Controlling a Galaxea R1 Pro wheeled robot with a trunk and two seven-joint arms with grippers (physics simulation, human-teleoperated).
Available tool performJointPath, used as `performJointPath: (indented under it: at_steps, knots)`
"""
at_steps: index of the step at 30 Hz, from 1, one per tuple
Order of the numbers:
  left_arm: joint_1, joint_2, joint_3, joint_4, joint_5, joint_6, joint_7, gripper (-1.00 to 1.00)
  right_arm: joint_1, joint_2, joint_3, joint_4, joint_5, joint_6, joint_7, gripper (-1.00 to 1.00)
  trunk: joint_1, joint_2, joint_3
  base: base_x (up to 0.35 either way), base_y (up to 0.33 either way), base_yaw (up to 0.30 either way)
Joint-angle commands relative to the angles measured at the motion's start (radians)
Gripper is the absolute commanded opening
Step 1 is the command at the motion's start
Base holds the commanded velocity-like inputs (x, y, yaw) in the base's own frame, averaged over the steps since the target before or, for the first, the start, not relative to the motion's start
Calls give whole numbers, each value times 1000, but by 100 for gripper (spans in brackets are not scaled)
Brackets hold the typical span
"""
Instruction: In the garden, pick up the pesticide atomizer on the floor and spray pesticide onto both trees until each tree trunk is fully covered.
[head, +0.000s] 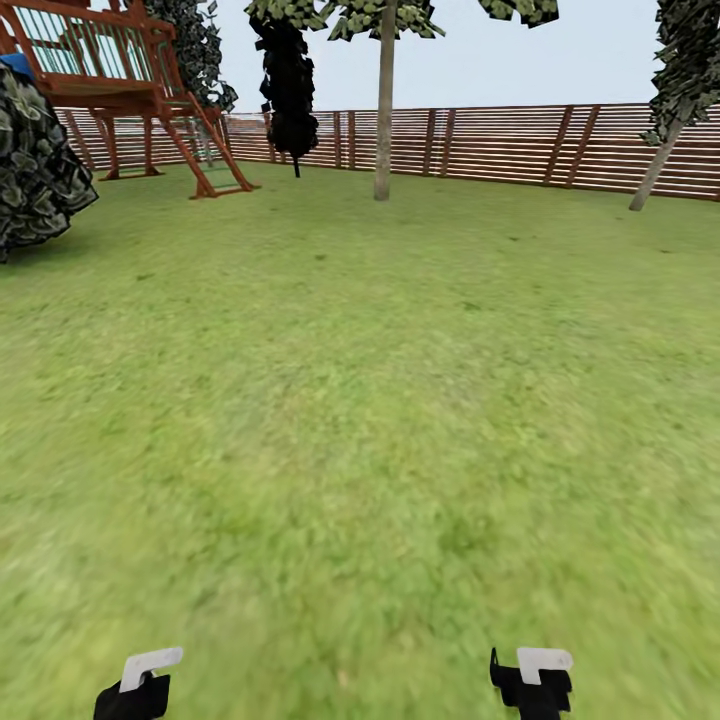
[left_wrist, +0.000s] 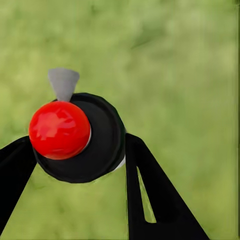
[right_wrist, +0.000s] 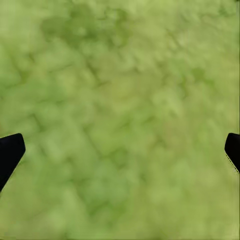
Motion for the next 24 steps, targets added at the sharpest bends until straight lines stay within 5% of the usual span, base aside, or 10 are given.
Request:
performJointPath:
  at_steps: [1,24]
  knots:
    - [0,0,0,0,0,0,0,-100,0,0,0,0,0,0,0,100,0,0,0,339,0,0]
    - [0,0,1,0,0,0,0,-100,0,0,0,0,0,0,0,100,0,0,0,339,0,0]
